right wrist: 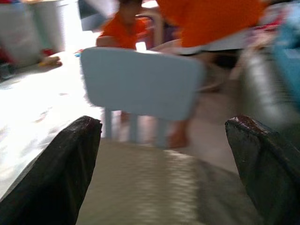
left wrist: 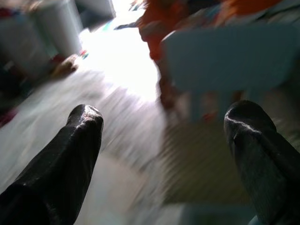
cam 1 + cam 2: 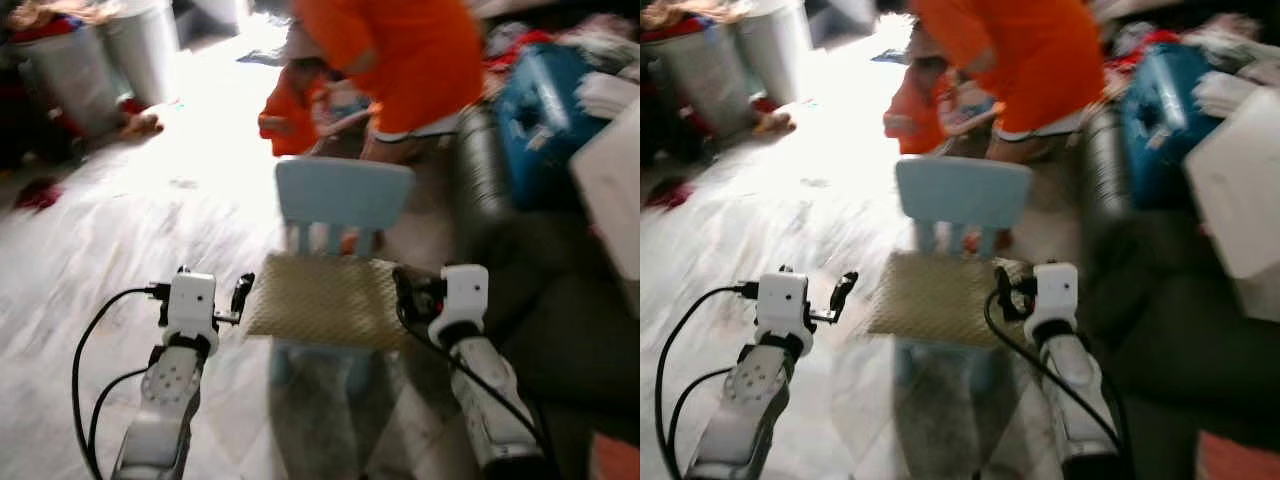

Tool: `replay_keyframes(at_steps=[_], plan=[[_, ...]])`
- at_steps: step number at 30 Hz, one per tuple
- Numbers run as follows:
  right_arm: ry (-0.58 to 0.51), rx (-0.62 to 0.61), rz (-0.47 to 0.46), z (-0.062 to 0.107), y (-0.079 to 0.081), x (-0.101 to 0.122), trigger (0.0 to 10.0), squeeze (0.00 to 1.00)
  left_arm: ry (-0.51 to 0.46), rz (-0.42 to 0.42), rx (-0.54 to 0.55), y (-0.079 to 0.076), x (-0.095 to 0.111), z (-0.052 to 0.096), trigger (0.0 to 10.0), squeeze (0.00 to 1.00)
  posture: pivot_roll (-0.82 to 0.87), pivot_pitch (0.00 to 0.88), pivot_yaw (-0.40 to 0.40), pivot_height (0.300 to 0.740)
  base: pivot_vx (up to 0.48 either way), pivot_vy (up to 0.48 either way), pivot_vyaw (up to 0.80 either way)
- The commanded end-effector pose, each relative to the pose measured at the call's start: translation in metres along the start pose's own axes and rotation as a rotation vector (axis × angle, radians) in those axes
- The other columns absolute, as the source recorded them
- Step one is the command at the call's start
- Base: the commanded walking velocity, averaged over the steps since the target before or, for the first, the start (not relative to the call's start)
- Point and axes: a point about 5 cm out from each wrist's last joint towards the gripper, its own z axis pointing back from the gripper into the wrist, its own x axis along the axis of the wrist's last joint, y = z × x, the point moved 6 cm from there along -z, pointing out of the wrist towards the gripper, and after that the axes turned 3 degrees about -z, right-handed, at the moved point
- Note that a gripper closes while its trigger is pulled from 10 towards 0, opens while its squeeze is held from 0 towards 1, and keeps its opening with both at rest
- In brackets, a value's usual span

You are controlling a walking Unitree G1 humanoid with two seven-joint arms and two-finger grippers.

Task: Move the pillow to the sofa

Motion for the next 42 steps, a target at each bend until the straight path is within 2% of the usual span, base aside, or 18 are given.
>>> replay_keyframes(at_steps=[1, 4, 9, 14, 31, 42], plan=[[0.011, -0.028, 0.005, 0.0009, -0.0072, -0.0021, 10.0, 0.0, 0.004, 0.004, -0.033, -0.0098, -0.0001, 0.0003, 10.0, 0.0, -0.01, 0.0, -0.024, 0.74, 0.315, 0.0, -0.8], [0.01, -0.029, 0.006, 0.0007, -0.0072, -0.0019, 10.0, 0.0, 0.005, 0.002, -0.035, -0.01, -0.0005, 0.0002, 10.0, 0.0, -0.01, 0.0, -0.025, 0.74, 0.311, 0.0, -0.8], [0.015, -0.03, 0.01, 0.0013, -0.009, -0.0034, 10.0, 0.0, 0.01, 0.01, -0.036, -0.0104, -0.0012, -0.0002, 10.0, 0.0, -0.01, 0.0, -0.026, 0.74, 0.304, 0.068, 0.0], [0.019, -0.029, 0.013, 0.0017, -0.0091, -0.0049, 10.0, 0.0, 0.025, 0.033, -0.039, -0.0122, -0.004, 0.0004, 10.0, 0.0, -0.01, 0.0, -0.026, 0.74, 0.0, 0.435, 0.0], [0.024, -0.029, 0.015, 0.0014, -0.009, -0.0068, 10.0, 0.0, 0.014, 0.007, -0.026, -0.012, -0.0023, 0.0011, 10.0, 0.0, -0.01, 0.0, -0.028, 0.74, 0.0, 0.466, 0.0], [0.026, -0.033, 0.01, 0.0033, -0.0083, -0.0086, 10.0, 0.0, 0.0, -0.009, -0.029, -0.0158, 0.0008, 0.0014, 10.0, 0.0, 0.0, 0.0, -0.023, 0.74, 0.0, 0.0, 0.0]])
